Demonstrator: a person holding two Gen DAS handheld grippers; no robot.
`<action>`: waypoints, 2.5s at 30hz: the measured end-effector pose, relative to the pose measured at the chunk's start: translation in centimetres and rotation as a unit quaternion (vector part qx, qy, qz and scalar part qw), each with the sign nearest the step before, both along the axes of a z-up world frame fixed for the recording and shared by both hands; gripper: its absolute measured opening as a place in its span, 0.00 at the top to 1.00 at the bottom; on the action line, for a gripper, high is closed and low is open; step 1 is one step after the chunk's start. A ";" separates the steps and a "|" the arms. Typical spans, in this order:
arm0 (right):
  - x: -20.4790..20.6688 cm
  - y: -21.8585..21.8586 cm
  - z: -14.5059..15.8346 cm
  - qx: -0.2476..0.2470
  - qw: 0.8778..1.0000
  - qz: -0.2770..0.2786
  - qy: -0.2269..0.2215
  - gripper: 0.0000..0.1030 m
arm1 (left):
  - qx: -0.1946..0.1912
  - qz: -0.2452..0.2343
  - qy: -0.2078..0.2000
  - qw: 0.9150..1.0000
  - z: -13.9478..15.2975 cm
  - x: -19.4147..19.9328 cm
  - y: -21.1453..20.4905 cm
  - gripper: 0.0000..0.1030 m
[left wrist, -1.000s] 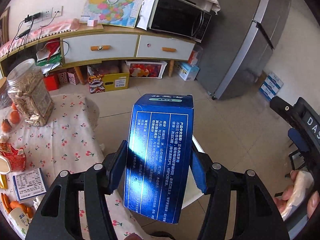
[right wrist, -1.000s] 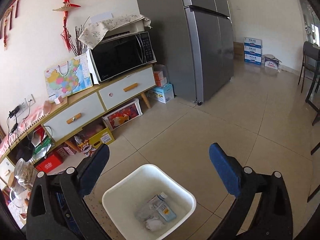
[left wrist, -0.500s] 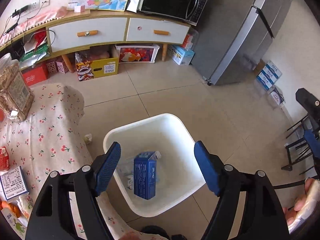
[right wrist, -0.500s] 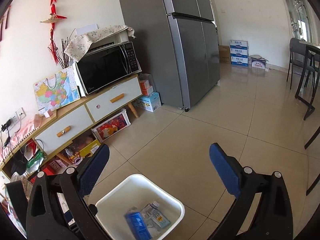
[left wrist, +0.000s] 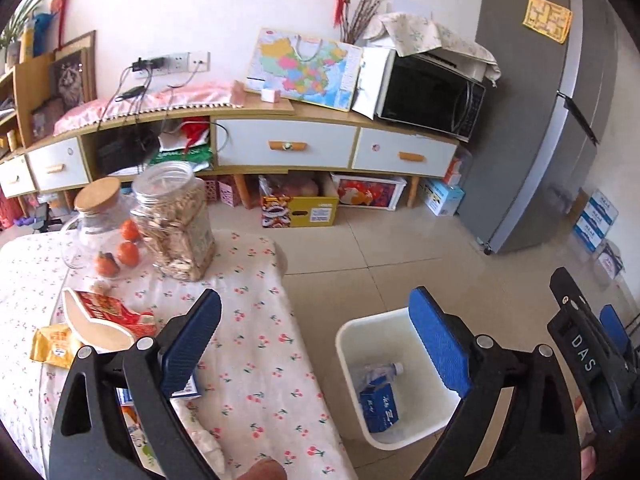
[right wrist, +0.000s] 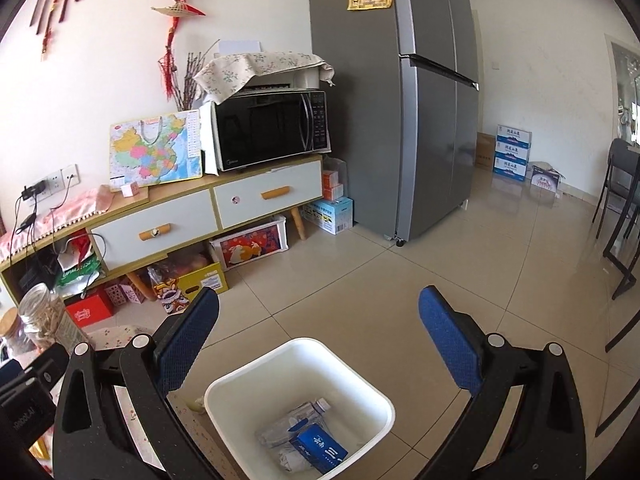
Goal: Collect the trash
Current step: 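Carry bottle and blue box to the white bin and open both tools, then grasp the yellow snack packet with the left tool and lift it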
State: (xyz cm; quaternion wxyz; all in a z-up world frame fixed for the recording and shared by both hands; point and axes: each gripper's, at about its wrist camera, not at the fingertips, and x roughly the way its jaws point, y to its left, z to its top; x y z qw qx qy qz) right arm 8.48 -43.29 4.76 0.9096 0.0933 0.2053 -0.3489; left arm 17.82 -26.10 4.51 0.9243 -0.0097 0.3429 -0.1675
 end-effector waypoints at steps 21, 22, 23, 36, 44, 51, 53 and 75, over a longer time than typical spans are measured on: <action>4.7 15.5 -1.6 -0.034 0.985 0.165 0.030 0.07 | 0.056 0.180 -0.031 0.981 -1.8 -1.2 16.3 0.09; 4.7 16.2 -1.8 -0.032 0.984 0.171 0.032 0.07 | 0.056 0.186 -0.029 0.981 -1.9 -1.2 17.0 0.08; 4.9 16.7 -2.0 -0.030 0.983 0.176 0.033 0.07 | 0.056 0.192 -0.027 0.979 -2.1 -1.3 17.6 0.08; 6.9 24.4 -4.9 -0.056 0.962 0.256 0.081 0.07 | 0.046 0.270 0.086 0.958 -7.0 1.9 27.5 0.08; 8.0 23.6 -5.4 -0.030 0.960 0.261 0.101 0.07 | -0.057 0.323 0.228 0.917 -11.9 5.7 33.8 0.08; 8.6 22.0 -5.6 -0.001 0.962 0.251 0.110 0.07 | -0.116 0.360 0.295 0.878 -15.7 8.6 33.3 0.08; 8.7 21.8 -5.6 0.001 0.962 0.251 0.111 0.07 | -0.124 0.381 0.294 0.868 -15.8 9.6 33.0 0.08; 7.9 20.7 -5.0 0.058 0.942 0.308 0.122 0.07 | -0.002 0.222 0.197 0.955 -10.2 2.9 33.2 0.94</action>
